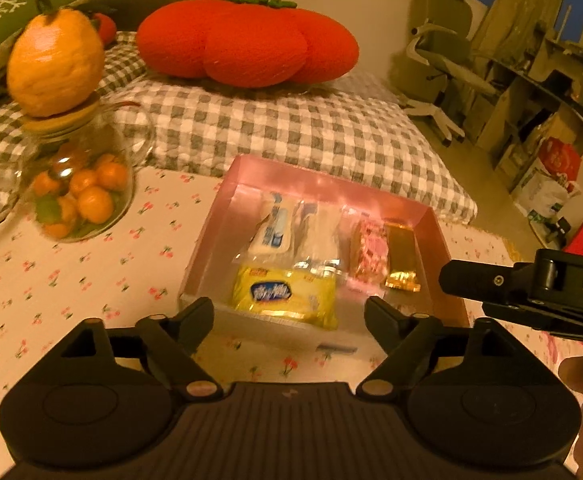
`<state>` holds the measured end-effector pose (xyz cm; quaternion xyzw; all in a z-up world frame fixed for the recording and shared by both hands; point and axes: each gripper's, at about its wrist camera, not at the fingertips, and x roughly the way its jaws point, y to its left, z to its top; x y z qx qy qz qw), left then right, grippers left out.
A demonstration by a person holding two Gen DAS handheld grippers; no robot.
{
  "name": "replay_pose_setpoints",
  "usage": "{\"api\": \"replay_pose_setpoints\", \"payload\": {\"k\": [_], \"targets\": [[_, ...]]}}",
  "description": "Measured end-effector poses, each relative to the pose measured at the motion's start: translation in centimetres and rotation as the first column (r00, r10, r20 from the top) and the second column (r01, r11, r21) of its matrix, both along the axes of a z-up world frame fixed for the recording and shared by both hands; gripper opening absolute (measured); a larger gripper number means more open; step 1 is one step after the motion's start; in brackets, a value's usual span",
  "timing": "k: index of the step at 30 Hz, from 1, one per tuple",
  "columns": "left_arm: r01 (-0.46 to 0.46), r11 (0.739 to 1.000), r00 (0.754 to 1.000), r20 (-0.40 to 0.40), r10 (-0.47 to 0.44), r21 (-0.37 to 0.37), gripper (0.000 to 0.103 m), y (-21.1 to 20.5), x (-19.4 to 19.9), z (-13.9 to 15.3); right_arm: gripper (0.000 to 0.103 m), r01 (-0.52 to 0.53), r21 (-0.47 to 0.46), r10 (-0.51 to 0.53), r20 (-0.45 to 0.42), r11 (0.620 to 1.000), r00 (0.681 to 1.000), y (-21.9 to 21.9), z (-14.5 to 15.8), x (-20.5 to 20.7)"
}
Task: Organize snacks
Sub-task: 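Move both tools back from the box to the snack pile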
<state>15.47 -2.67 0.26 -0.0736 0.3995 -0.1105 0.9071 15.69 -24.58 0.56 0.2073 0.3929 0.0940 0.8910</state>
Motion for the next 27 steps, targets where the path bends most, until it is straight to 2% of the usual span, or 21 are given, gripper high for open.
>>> {"api": "replay_pose_setpoints", "payload": {"k": [11, 17, 24, 27], "targets": [[0.023, 0.999, 0.999, -0.024, -0.022, 0.038, 0.098, 1.6, -3.1, -0.6, 0.084, -0.002, -0.040, 0.002, -0.010, 0.999, 1.000, 0.2, -0.5, -3.3], [0.054, 0.995, 0.999, -0.012, -0.053, 0.083, 0.101, 2.2, -4.9, -1.4, 0.090, -0.050, -0.141, 0.053, 0.013, 0.989, 0.999, 0.5, -0.8, -5.3], [0.165, 0.978, 0.986, 0.008, -0.168, 0.128, 0.101, 1.7, -7.1, -2.3, 0.090, -0.125, -0.200, 0.127, -0.003, 0.972, 0.992, 0.5, -2.2, -7.3], [0.218, 0.969, 0.975, 0.016, -0.222, 0.119, 0.102, 1.8, -7.8, -2.7, 0.090, -0.138, -0.199, 0.139, -0.010, 0.970, 0.990, -0.1, -2.5, -8.1]]}}
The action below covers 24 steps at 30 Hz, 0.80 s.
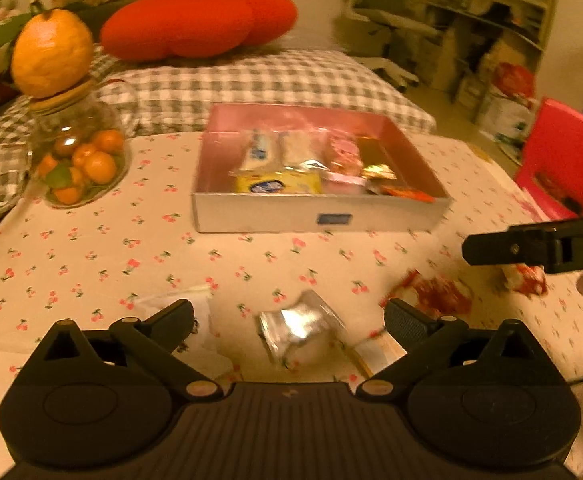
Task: Organize snacks
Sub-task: 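Move both tools back from the box to the snack pile, then grasp the orange-and-white biscuit packet with the left tool while the right tool grasps the brown-labelled cake packet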
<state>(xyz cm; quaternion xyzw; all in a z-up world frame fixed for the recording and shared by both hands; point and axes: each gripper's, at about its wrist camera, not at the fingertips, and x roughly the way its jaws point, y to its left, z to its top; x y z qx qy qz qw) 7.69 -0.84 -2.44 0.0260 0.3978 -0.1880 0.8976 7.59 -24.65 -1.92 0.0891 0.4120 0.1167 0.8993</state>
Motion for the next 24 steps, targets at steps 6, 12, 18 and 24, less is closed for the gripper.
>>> {"api": "replay_pose_setpoints", "payload": {"k": [6, 12, 18, 24], "targets": [[0.088, 0.996, 0.996, 0.003, -0.088, -0.030, 0.102, 0.1, -0.9, -1.0, 0.090, -0.007, 0.012, 0.008, -0.060, 1.000, 0.998, -1.0, -1.3, -0.9], [0.242, 0.970, 0.970, 0.008, -0.242, -0.037, 0.100, -1.2, -1.5, -2.4, 0.090, 0.007, 0.065, 0.003, -0.151, 0.998, 0.989, -1.3, -2.8, -1.4], [0.376, 0.926, 0.925, 0.045, -0.378, 0.043, 0.090, -3.6, -2.0, -3.4, 0.090, 0.057, 0.134, -0.025, -0.224, 0.989, 0.974, -1.8, -3.8, -1.1], [0.470, 0.874, 0.877, 0.045, -0.478, 0.122, 0.070, -5.6, -2.3, -4.5, 0.089, 0.056, 0.130, -0.021, -0.258, 0.990, 0.966, -1.4, -4.5, -0.6]]}}
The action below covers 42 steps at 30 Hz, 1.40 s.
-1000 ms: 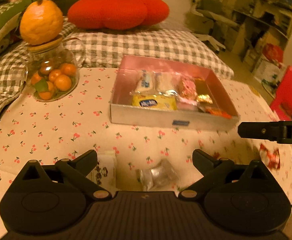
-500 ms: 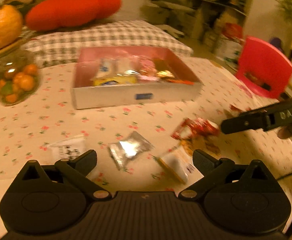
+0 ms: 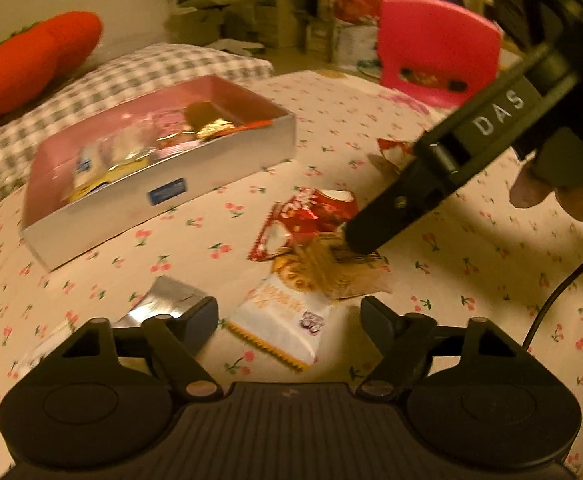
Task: Organize snacks
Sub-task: 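Grasp the orange-and-white biscuit packet with the left tool while the right tool grasps the brown-labelled cake packet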
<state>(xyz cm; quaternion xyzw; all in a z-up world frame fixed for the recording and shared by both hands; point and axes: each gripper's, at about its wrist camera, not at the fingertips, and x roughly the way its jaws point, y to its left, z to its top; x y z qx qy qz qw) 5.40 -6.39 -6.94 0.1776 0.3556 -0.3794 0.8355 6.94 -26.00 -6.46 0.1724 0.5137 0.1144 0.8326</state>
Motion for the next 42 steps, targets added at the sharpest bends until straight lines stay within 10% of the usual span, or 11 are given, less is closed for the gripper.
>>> {"api": "replay_pose_setpoints", "payload": {"k": [7, 19, 32, 42], "targets": [[0.014, 1.000, 1.000, 0.020, -0.015, 0.012, 0.055, -0.4, -0.1, -0.1, 0.088, -0.022, -0.016, 0.021, -0.012, 1.000, 1.000, 1.8, -0.4, 1.0], [0.016, 0.999, 0.999, 0.039, -0.018, 0.038, 0.045, 1.1, -1.0, 0.1, 0.045, -0.074, -0.136, 0.079, 0.029, 0.988, 0.996, 2.4, -0.3, 0.8], [-0.007, 0.999, 1.000, 0.013, 0.006, 0.048, 0.046, 4.3, -2.8, 0.1, 0.050, -0.133, -0.224, 0.171, 0.161, 0.965, 0.972, 0.2, -0.3, -2.9], [-0.005, 1.000, 1.000, 0.022, 0.004, 0.021, 0.072, 4.0, -2.8, -0.5, 0.066, -0.214, -0.327, 0.298, 0.233, 0.920, 0.925, 2.0, -1.1, -4.4]]}}
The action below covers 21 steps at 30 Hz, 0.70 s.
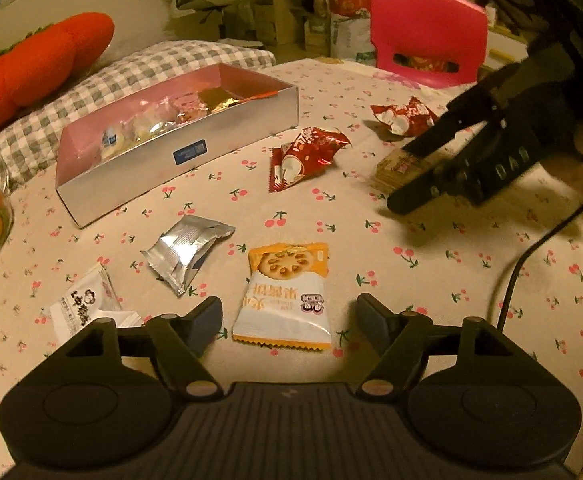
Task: Organize snacks
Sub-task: 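Grasp the orange-and-white biscuit packet with the left tool while the right tool grasps the brown-labelled cake packet, then carry both packets into the silver box and open both tools to release them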
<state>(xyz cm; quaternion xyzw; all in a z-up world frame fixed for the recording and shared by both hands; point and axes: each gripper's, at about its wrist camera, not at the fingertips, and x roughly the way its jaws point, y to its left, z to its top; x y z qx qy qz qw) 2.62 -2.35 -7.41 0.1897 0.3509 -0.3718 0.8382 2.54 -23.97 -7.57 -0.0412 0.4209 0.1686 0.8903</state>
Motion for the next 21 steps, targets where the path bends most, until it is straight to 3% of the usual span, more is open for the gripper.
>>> {"api": "replay_pose_setpoints", "payload": {"k": [4, 7, 12, 16, 21], "targets": [[-0.035, 0.999, 0.999, -0.029, 0.034, -0.030, 0.074, 0.1, 0.6, -0.1, 0.066, -0.013, -0.034, 0.013, 0.009, 0.999, 1.000, 0.5, -0.5, -0.1], [-0.062, 0.997, 0.997, -0.039, 0.060, -0.041, 0.069, -0.1, 0.7, -0.1, 0.066, -0.007, -0.036, 0.008, 0.018, 0.999, 1.000, 0.7, -0.5, 0.0], [-0.086, 0.995, 0.995, -0.052, 0.083, -0.051, 0.041, -0.5, 0.7, 0.2, 0.054, -0.008, -0.039, 0.009, 0.027, 0.999, 1.000, 0.9, -0.4, -0.1], [-0.115, 0.992, 0.992, -0.067, 0.111, -0.054, 0.038, -0.5, 0.9, 0.4, 0.044, 0.001, -0.039, 0.000, 0.032, 0.999, 0.999, 1.2, -0.2, -0.1], [-0.180, 0.981, 0.978, -0.122, 0.170, -0.077, 0.037, 0.1, 1.5, 0.8, 0.043, 0.017, 0.010, -0.017, 0.001, 1.000, 1.000, 1.0, -0.1, 0.1]]}}
